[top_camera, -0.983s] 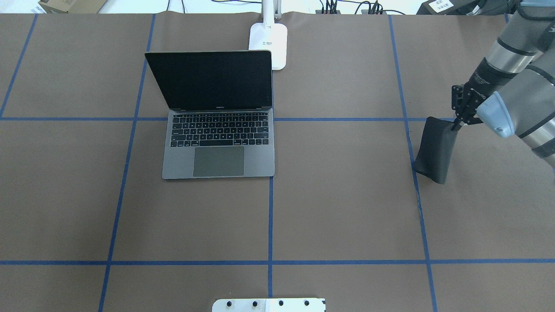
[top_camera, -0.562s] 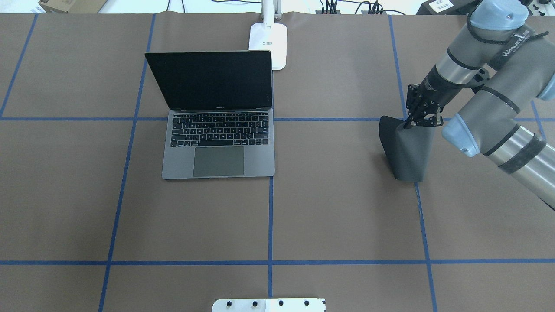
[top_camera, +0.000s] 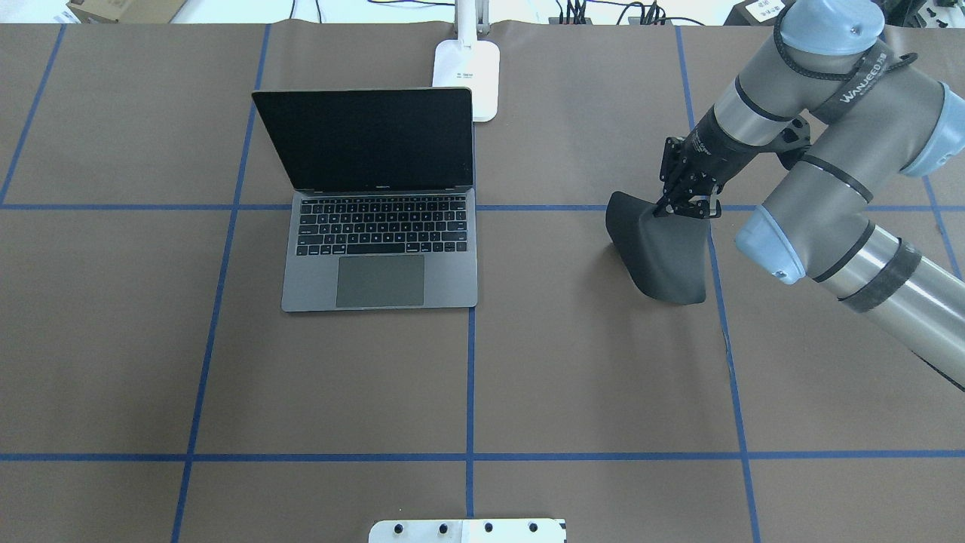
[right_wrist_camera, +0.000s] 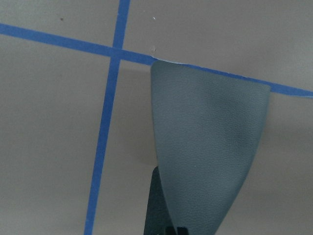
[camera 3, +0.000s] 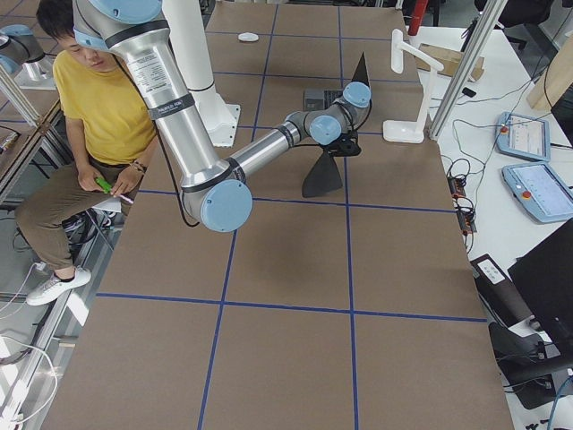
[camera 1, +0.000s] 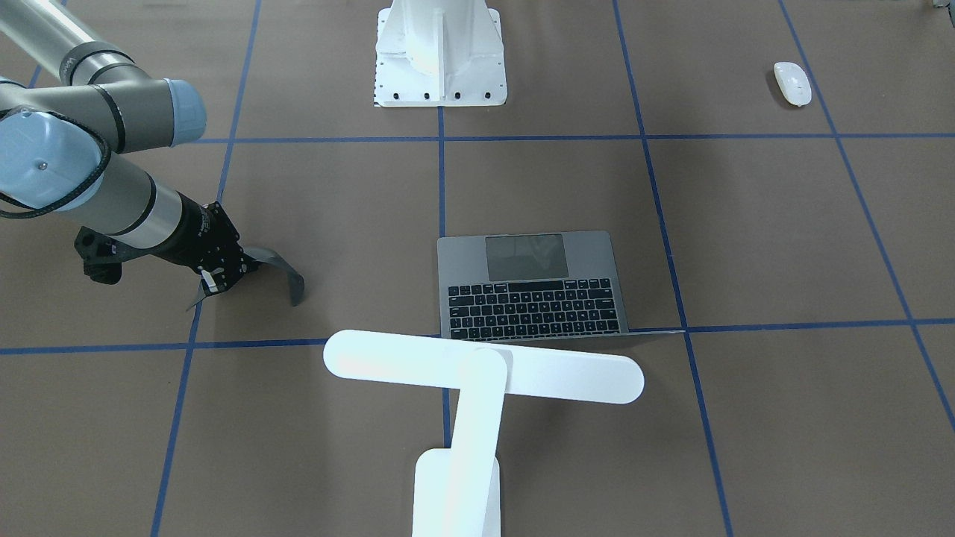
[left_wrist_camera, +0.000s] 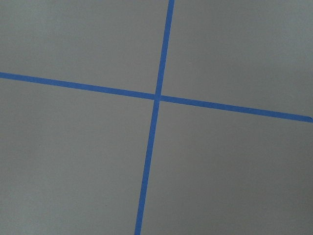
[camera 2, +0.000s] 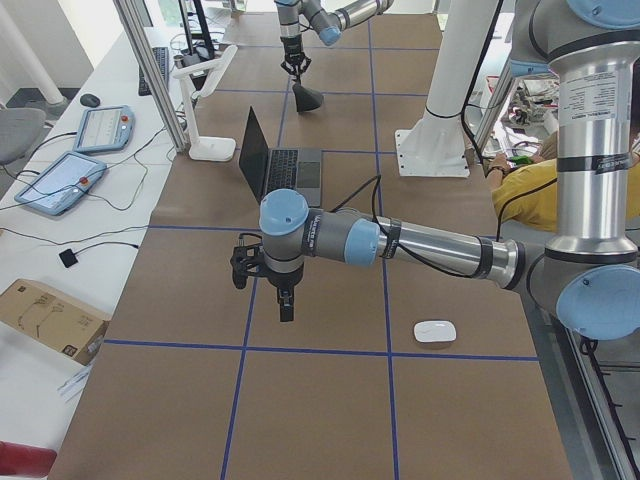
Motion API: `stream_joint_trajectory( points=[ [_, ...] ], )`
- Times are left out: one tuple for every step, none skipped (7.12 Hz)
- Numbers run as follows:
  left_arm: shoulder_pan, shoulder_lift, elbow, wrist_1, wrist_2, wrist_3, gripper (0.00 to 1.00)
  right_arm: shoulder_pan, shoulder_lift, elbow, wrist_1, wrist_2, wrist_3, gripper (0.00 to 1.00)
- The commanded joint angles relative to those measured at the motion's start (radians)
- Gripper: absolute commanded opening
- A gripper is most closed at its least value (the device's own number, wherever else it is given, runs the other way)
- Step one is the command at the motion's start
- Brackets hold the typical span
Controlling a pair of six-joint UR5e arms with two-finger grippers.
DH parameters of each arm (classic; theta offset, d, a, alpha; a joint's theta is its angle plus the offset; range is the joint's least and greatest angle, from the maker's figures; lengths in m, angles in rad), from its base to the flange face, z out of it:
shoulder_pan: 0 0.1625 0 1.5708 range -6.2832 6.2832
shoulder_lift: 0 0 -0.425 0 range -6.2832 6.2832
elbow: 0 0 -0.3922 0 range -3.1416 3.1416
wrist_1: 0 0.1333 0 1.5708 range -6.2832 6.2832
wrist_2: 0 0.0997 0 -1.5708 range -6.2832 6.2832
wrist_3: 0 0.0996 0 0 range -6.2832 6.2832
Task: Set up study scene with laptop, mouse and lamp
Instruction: 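Lower the mouse pad flat beside the laptop with the right gripper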
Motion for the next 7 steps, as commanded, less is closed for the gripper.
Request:
stream_joint_trajectory(
  points=[
    [-0.001, 0.0, -0.002, 0.0, 0.0, 0.0, 1.0, -0.02, -0.004, 0.078, 0.01, 0.0, 0.026, 0.0],
    [-0.001, 0.0, 0.0, 0.0, 0.0, 0.002, 1.0, -0.037, -0.005, 0.113, 0.011, 0.0, 0.041, 0.0],
    [-0.001, 0.0, 0.0, 0.0, 0.0, 0.0, 1.0, -0.075, -0.012, 0.146, 0.014, -0.017, 0.065, 0.0],
    [-0.001, 0.0, 0.0, 0.0, 0.0, 0.0, 1.0, -0.13, -0.01, 0.167, 0.016, -0.081, 0.14, 0.0],
    [-0.001, 0.0, 0.001, 0.0, 0.0, 0.0, 1.0, -0.17, -0.002, 0.154, 0.016, -0.148, 0.15, 0.0],
    [-0.001, 0.0, 0.001, 0.0, 0.0, 0.0, 1.0, -0.172, 0.004, 0.134, 0.016, -0.173, 0.146, 0.0],
    [0.0, 0.0, 0.001, 0.0, 0.0, 0.0, 1.0, -0.172, 0.016, 0.102, 0.016, -0.216, 0.142, 0.0]
  ],
)
